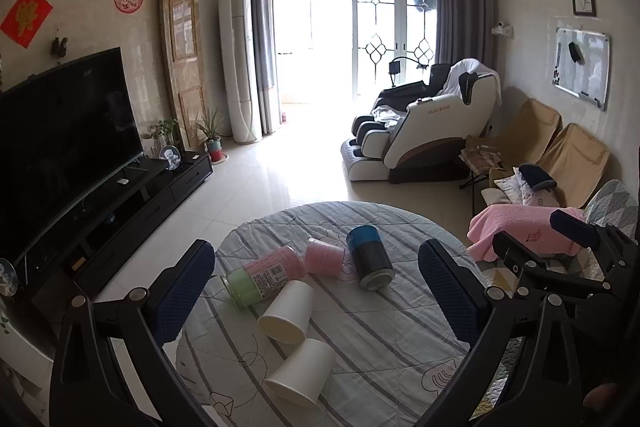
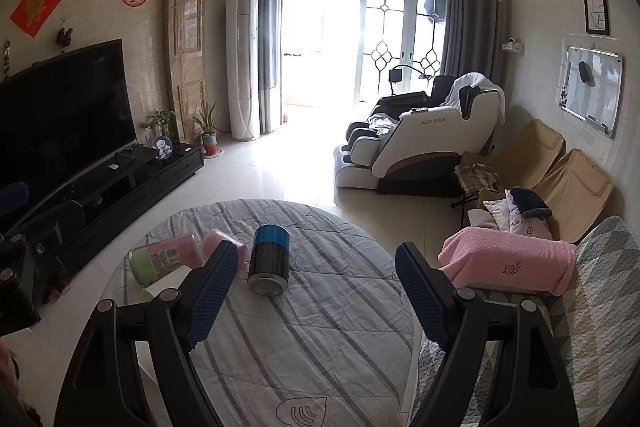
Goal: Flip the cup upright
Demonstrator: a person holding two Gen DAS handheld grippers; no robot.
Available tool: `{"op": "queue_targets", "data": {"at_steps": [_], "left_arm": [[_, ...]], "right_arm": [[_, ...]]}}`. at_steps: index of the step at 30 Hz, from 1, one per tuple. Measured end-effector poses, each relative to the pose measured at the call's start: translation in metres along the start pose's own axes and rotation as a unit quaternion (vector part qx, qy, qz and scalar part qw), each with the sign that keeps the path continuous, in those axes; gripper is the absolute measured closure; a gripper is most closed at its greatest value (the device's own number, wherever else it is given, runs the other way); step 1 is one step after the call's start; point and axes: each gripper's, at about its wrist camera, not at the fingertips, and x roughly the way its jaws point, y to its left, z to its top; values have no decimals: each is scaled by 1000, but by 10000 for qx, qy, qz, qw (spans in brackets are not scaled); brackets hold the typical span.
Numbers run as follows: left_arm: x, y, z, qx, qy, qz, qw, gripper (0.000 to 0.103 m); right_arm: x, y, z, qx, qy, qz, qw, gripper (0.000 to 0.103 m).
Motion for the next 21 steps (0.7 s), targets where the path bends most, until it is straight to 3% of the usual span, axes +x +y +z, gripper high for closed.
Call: {"op": "queue_targets", "data": {"at_steps": [21], "left_arm": [[-5, 6, 0, -23, -10, -9, 10000, 0]], "right_arm": [[-3, 1, -4, -52, 27, 41, 10000, 21]]}}
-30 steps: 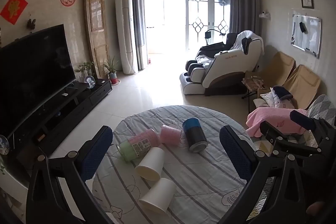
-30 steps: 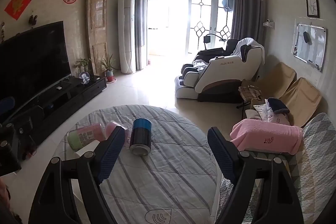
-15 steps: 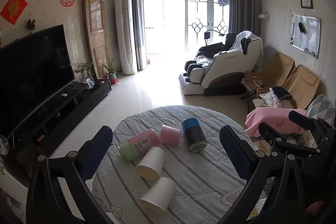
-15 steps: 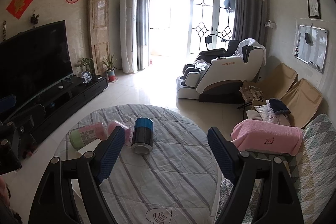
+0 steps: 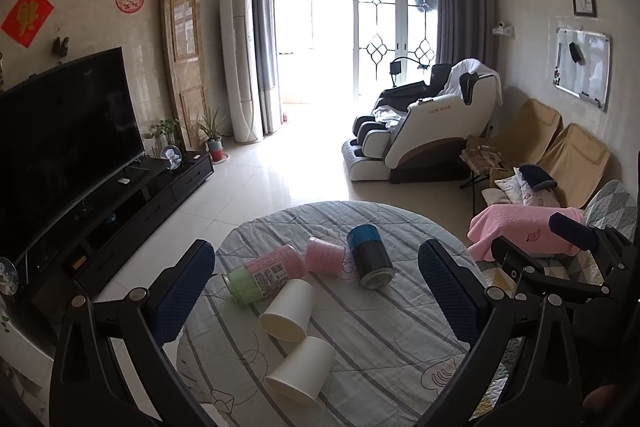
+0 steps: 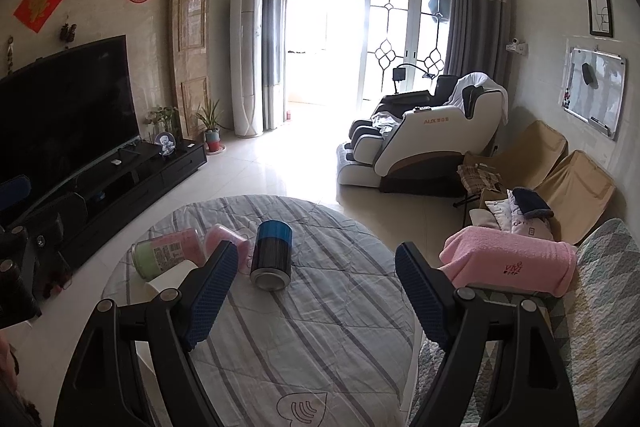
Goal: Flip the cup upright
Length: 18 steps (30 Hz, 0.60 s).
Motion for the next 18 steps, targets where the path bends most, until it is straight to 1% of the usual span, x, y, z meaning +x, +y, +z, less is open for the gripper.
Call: {"op": "queue_targets", "data": {"at_steps": [11, 16, 18], "left_arm": [[2, -3, -1, 17, 51, 67, 10000, 0], [8, -4, -3, 4, 168, 90, 9998, 0], [12, -3, -5, -25, 286, 110, 9995, 0]], "right_arm": [[0, 0, 0, -7, 10, 3, 10000, 21], [0, 0, -1, -3, 40, 8, 10000, 21], [0, 1, -2, -14, 78, 27, 10000, 21]]}}
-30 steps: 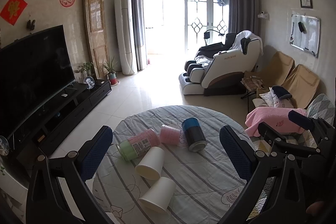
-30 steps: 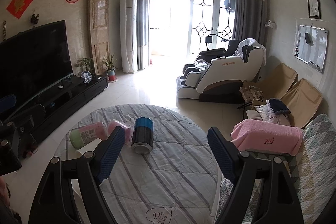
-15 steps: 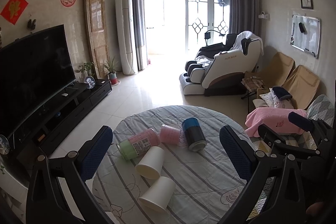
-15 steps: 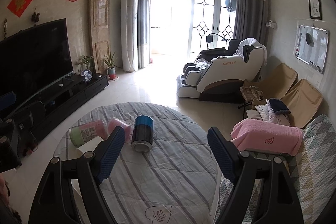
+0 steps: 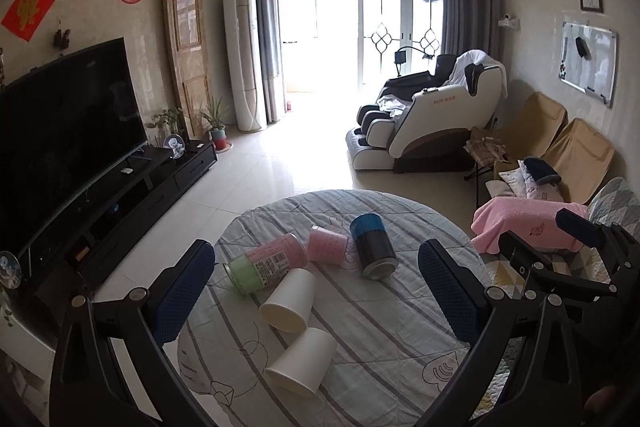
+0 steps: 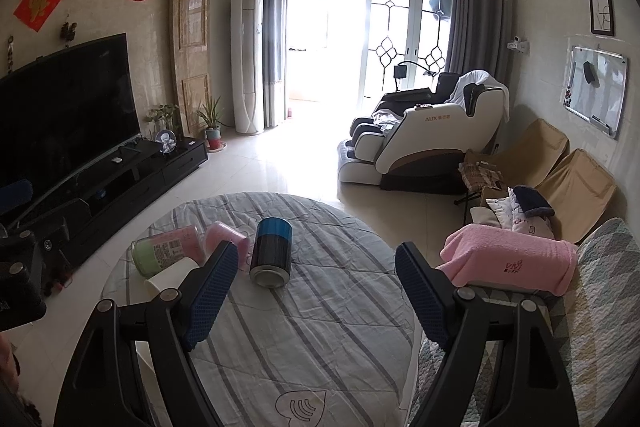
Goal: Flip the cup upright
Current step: 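Move the right tool toward the translucent pink cup lying on its side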
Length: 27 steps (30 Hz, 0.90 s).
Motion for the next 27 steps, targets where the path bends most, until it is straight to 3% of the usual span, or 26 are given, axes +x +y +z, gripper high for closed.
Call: {"op": "queue_targets", "data": {"at_steps": [13, 27], "left_arm": [[25, -3, -33, -196, 981, 80, 9950, 0], [46, -11, -62, -205, 1884, 238, 9816, 0]], "right_arm": [[12, -6, -20, -12, 725, 170, 9972, 21], [41, -18, -54, 176, 1746, 313, 9840, 21]]}}
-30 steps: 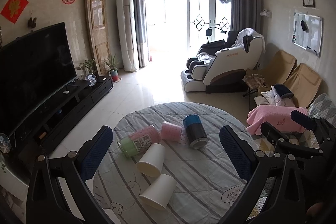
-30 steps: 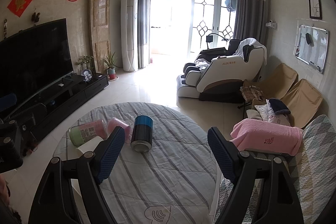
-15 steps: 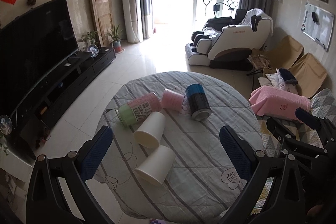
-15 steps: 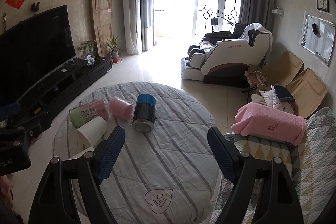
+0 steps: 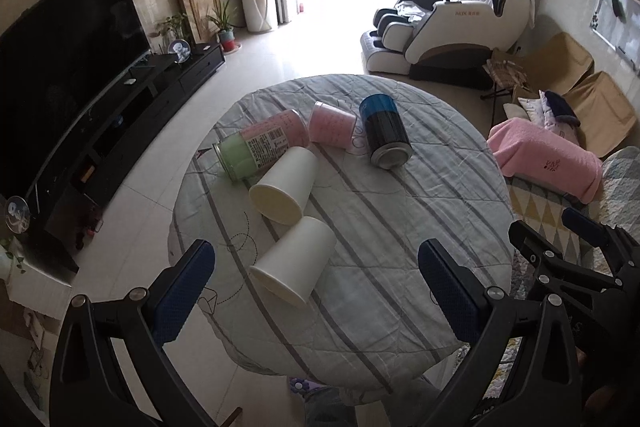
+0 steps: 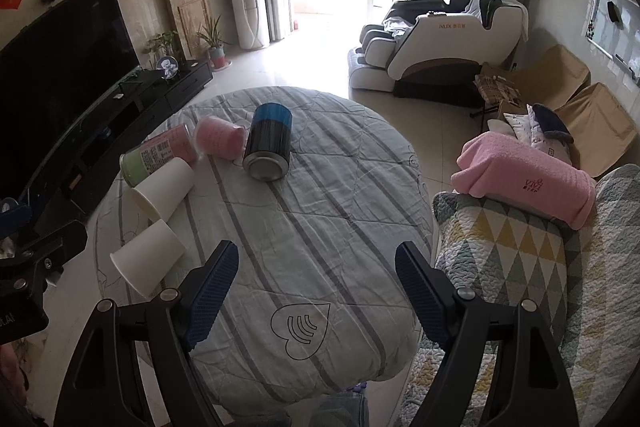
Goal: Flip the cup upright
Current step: 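Move the right tool toward the translucent pink cup lying on its side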
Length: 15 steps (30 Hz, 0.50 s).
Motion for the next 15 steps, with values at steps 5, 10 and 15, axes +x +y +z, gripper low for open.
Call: {"op": "queue_targets", "data": {"at_steps": [5, 10, 15], "left_arm": [[7, 7, 6, -170, 76, 73, 9998, 0], [19, 9, 11, -194, 217, 101, 9995, 0], [36, 19, 27, -383, 322, 153, 9986, 0]], "right_arm": [[14, 3, 1, -46, 264, 84, 9996, 21], [25, 10, 10, -162, 301, 176, 9993, 21], [45, 22, 30, -319, 403, 396, 9979, 21]]}}
